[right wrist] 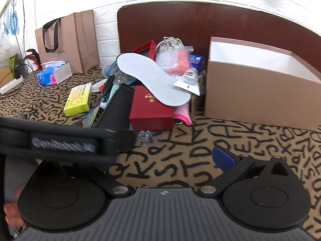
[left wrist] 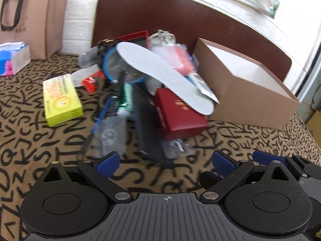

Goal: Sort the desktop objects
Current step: 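Withdraw the left gripper from the tan box back to the clutter, then grasp the black phone case with the left gripper and lift it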

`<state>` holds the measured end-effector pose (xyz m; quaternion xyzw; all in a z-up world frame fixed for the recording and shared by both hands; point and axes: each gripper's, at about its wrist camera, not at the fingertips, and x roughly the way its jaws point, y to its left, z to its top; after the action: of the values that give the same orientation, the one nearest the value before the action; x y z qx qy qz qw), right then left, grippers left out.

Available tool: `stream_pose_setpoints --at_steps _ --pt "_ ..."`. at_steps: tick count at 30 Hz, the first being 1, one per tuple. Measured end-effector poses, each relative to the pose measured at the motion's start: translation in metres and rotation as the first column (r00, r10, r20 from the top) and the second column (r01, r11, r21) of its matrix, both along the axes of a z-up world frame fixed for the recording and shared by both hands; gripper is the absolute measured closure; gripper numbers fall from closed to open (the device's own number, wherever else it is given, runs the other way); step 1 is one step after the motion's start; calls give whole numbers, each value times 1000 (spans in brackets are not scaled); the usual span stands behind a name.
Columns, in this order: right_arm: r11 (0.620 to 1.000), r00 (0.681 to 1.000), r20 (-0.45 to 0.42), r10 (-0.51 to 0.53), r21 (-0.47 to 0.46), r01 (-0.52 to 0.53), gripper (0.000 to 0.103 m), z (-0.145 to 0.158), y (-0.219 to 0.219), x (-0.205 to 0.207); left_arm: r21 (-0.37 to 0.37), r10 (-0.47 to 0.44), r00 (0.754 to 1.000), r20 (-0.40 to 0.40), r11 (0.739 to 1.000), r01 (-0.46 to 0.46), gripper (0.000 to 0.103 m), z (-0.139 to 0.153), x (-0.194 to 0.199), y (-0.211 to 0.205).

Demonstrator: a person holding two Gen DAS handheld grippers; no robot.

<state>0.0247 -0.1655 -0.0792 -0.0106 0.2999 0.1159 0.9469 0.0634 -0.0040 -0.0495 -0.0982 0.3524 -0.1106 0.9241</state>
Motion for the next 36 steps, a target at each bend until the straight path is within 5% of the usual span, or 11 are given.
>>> stream_pose_setpoints --at_steps 7,16,20,24,29,34,36 --pt "998 998 -35 55 30 -54 6 -13 17 11 -17 -17 1000 -21 1000 17 16 -3 12 17" --pt "988 987 -54 154 36 -152 31 -19 42 18 -36 20 999 -34 999 -22 22 -3 22 45" --pt "984 983 -51 179 6 -179 38 -22 56 22 -117 -22 997 -72 993 14 22 -5 28 46" --pt "983 981 -56 184 -12 -185 49 -25 63 29 -84 -61 996 -59 995 55 23 -7 33 34" --pt "984 982 -48 180 -5 -181 67 -26 63 33 -142 -89 989 -115 987 73 52 -13 43 32" --pt "981 981 -27 195 -10 -195 80 -22 59 30 -164 -81 988 -128 985 60 56 -12 43 31" --pt "979 979 -23 205 -12 -205 84 -19 56 28 -187 -104 986 -127 979 79 72 -9 40 31"
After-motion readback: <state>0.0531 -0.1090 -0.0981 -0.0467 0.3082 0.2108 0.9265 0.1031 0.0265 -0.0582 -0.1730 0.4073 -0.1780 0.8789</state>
